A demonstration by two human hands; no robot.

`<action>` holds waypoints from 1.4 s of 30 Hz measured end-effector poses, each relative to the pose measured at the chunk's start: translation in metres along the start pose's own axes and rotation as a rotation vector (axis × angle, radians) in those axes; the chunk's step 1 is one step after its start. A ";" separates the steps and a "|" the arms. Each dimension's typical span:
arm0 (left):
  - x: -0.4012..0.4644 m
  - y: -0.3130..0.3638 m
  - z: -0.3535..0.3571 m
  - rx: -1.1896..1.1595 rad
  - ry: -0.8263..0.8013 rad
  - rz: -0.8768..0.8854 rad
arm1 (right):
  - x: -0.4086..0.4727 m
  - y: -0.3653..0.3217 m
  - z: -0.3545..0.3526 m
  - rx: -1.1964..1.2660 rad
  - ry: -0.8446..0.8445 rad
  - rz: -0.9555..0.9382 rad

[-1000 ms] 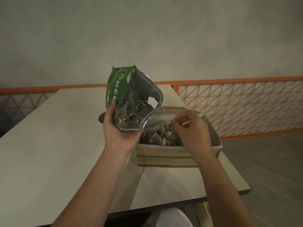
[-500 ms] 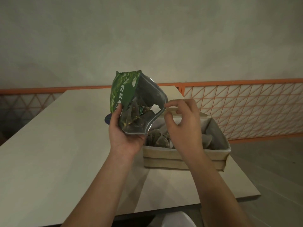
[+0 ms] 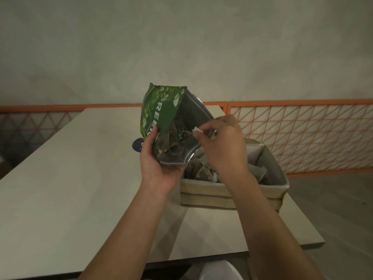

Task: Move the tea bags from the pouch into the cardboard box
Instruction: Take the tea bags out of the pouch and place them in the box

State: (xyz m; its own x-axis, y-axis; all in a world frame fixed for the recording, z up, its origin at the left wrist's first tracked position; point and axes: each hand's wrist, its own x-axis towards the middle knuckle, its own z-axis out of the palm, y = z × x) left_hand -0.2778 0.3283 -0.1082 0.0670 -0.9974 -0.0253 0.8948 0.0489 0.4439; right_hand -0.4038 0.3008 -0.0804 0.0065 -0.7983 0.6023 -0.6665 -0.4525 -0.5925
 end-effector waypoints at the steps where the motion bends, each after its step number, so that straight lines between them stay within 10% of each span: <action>1: 0.000 0.000 0.000 -0.001 -0.005 -0.002 | 0.000 0.001 0.000 0.052 0.053 -0.006; 23: 0.003 0.004 0.005 -0.045 -0.013 -0.023 | 0.013 -0.023 -0.023 0.410 0.339 -0.144; 42: 0.004 0.004 0.000 -0.049 -0.002 -0.024 | -0.015 -0.026 0.013 -0.239 0.119 -0.354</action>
State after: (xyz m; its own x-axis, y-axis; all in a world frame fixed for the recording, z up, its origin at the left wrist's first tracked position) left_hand -0.2740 0.3242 -0.1064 0.0441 -0.9984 -0.0340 0.9166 0.0269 0.3988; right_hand -0.3772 0.3192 -0.0806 0.1893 -0.5532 0.8113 -0.7924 -0.5739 -0.2065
